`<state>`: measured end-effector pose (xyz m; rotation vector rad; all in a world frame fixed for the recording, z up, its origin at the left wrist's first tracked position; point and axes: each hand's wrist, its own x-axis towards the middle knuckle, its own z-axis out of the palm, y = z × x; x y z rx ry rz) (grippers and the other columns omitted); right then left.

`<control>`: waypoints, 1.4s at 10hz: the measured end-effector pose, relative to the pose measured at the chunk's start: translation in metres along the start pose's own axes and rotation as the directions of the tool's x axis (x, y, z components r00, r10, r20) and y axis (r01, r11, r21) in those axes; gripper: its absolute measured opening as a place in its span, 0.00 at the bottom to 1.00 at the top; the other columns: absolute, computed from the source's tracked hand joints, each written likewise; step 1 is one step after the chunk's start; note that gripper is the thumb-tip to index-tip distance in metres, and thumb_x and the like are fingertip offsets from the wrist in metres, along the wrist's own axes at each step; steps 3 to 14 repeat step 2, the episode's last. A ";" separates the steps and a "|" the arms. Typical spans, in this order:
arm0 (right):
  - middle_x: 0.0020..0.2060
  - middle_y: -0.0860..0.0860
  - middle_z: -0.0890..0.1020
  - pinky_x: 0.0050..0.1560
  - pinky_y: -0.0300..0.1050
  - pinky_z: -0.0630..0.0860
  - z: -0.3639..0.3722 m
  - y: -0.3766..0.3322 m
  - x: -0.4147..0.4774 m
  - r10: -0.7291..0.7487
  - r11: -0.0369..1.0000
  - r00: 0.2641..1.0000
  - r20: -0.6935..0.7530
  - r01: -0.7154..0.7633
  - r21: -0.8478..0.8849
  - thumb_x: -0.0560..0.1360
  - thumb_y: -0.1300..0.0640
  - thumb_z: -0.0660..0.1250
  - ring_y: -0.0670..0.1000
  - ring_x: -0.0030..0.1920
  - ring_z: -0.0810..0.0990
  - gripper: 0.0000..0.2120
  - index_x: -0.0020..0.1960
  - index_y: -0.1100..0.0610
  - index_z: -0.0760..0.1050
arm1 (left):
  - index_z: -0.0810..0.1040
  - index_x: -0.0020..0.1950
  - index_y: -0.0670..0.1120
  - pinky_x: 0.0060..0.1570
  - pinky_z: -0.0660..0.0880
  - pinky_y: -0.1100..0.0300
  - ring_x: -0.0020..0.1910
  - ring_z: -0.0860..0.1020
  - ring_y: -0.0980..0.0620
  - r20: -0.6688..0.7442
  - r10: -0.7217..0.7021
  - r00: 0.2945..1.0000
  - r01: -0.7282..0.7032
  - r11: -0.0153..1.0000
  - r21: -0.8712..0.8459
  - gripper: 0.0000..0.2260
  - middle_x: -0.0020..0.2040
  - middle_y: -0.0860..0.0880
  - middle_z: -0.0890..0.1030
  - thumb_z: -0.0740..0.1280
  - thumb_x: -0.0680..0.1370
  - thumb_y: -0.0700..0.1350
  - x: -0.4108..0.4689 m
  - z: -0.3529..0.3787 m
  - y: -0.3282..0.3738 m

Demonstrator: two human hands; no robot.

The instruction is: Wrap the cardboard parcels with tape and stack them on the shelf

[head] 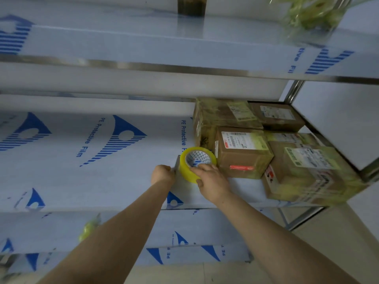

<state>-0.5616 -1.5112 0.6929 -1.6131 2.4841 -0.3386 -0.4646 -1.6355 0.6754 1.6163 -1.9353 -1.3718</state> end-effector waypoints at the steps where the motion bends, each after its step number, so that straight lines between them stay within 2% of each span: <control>1: 0.68 0.49 0.72 0.63 0.44 0.68 -0.015 0.001 -0.018 -0.083 0.986 0.995 -0.060 0.091 0.143 0.79 0.60 0.60 0.52 0.67 0.68 0.21 0.71 0.50 0.70 | 0.77 0.41 0.45 0.51 0.70 0.58 0.47 0.74 0.43 0.006 -0.002 1.000 0.002 0.999 -0.051 0.07 0.49 0.41 0.76 0.64 0.78 0.37 -0.018 -0.005 0.001; 2: 0.58 0.44 0.80 0.55 0.40 0.74 -0.040 0.006 -0.053 -0.074 0.858 0.984 -0.159 0.144 0.493 0.78 0.61 0.64 0.45 0.58 0.78 0.16 0.63 0.49 0.77 | 0.82 0.52 0.45 0.51 0.73 0.57 0.53 0.78 0.43 -0.030 0.041 0.999 -0.045 0.986 -0.162 0.09 0.51 0.45 0.82 0.64 0.77 0.37 -0.055 -0.009 -0.010; 14: 0.58 0.44 0.80 0.55 0.40 0.74 -0.040 0.006 -0.053 -0.074 0.858 0.984 -0.159 0.144 0.493 0.78 0.61 0.64 0.45 0.58 0.78 0.16 0.63 0.49 0.77 | 0.82 0.52 0.45 0.51 0.73 0.57 0.53 0.78 0.43 -0.030 0.041 0.999 -0.045 0.986 -0.162 0.09 0.51 0.45 0.82 0.64 0.77 0.37 -0.055 -0.009 -0.010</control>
